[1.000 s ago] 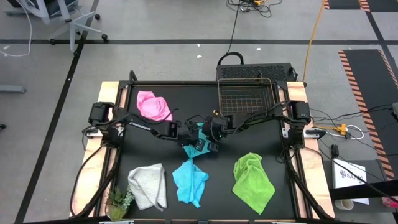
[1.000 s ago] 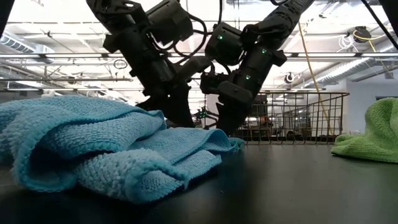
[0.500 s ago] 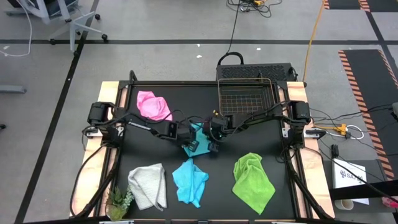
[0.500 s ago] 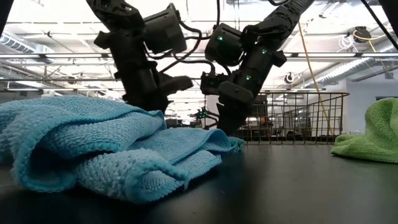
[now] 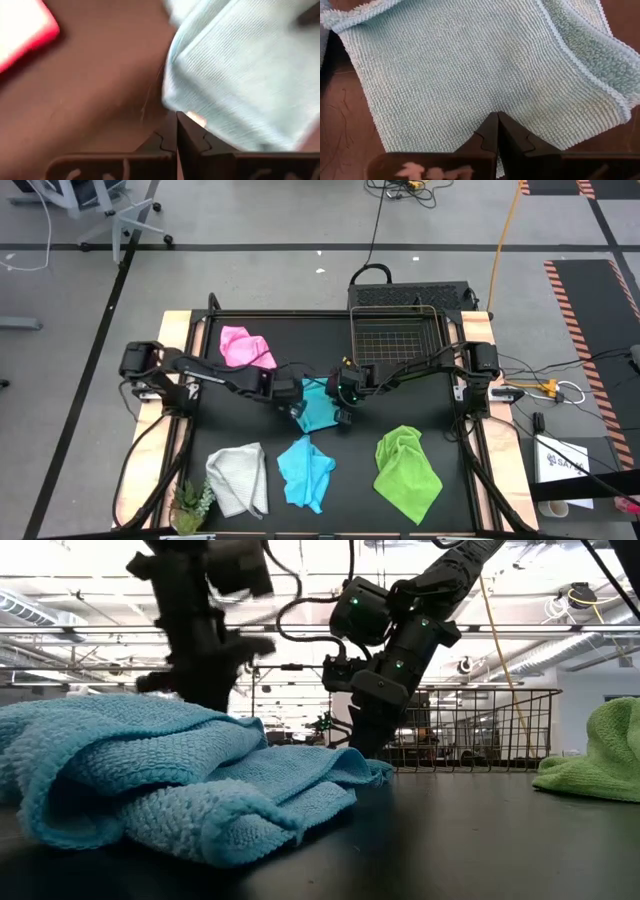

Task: Fold microfiber towels
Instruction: Fold the top blue towel

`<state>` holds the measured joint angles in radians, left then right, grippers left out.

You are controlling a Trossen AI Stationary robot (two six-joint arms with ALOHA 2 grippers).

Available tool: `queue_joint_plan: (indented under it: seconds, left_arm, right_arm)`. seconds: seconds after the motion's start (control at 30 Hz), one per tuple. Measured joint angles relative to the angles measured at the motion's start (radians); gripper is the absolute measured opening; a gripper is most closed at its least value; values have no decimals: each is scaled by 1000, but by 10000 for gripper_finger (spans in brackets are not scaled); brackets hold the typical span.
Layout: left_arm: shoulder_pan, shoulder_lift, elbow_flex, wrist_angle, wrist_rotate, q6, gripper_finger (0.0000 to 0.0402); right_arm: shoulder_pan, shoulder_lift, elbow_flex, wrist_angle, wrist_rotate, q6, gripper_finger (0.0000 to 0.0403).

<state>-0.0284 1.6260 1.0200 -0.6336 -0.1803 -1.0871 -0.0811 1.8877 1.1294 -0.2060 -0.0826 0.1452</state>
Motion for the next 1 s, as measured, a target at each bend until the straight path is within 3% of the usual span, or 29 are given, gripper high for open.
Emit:
queue_joint_plan:
  seconds: [0.23, 0.47, 0.7, 0.9, 1.0]
  left_arm:
    - [0, 19, 2, 170, -44, 30, 4]
    - [0, 121, 1, 271, 27, 28, 5]
    - [-1, 152, 3, 136, 118, 29, 5]
    - [-6, 76, 3, -25, 108, 17, 4]
    - [-15, 26, 1, 2, 88, 1, 5]
  right_arm:
    - [0, 0, 0, 8, 1, 3, 0]
    - [0, 0, 0, 8, 2, 11, 0]
    - [-5, 0, 0, 1, 3, 11, 0]
    - [-5, 0, 0, -2, 3, 4, 0]
    - [-5, 0, 0, -3, 3, 4, 0]
